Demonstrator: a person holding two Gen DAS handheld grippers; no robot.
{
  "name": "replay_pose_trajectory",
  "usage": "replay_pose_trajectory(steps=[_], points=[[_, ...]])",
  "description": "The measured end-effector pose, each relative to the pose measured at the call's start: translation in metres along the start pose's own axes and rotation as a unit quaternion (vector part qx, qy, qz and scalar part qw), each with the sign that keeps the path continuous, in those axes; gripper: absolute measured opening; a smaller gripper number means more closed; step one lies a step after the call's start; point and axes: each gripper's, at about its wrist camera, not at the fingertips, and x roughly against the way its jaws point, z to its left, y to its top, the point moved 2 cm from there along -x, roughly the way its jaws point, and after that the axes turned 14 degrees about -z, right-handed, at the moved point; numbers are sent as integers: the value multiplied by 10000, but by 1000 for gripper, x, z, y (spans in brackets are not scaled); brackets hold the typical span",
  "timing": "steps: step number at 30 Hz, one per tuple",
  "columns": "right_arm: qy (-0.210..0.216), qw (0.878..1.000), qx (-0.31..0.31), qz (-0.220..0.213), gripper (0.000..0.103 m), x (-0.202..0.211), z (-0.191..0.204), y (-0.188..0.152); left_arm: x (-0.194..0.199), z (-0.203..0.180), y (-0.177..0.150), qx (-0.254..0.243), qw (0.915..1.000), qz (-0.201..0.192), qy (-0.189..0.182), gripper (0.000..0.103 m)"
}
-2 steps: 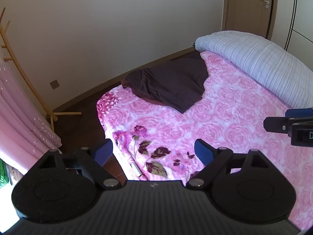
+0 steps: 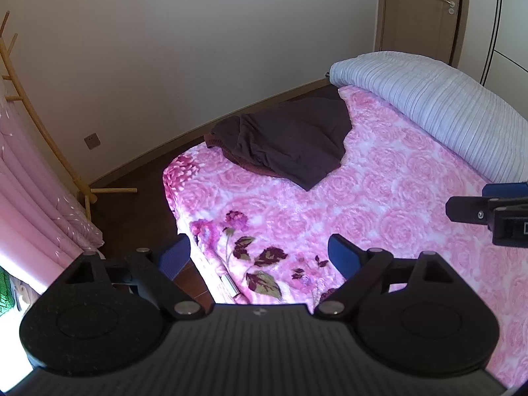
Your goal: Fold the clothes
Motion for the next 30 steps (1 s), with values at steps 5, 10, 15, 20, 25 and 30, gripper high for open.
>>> replay_pose_trajectory(steps=[5, 10, 15, 20, 25, 30], points=[[15, 9999, -126, -22, 65, 0, -5, -1, 4, -2, -6, -28, 10000, -32, -12, 88], [-9, 10000, -97, -1, 65, -1, -3, 0, -6, 0, 1, 42, 9999, 131, -56, 88], [-73, 9999, -69, 13, 65, -5, 3, -2, -8, -1, 0, 52, 9999, 100, -69, 88], [-111, 9999, -71, 30, 65, -7, 5, -4, -10, -1, -1, 44, 9999, 114, -98, 88], [-122, 9999, -67, 40, 65, -8, 6, -3, -10, -1, -1, 36, 9998, 112, -128, 88], [-129, 9999, -83, 41, 65, -6, 5, -6, -10, 0, -2, 38, 9998, 133, -150, 88]])
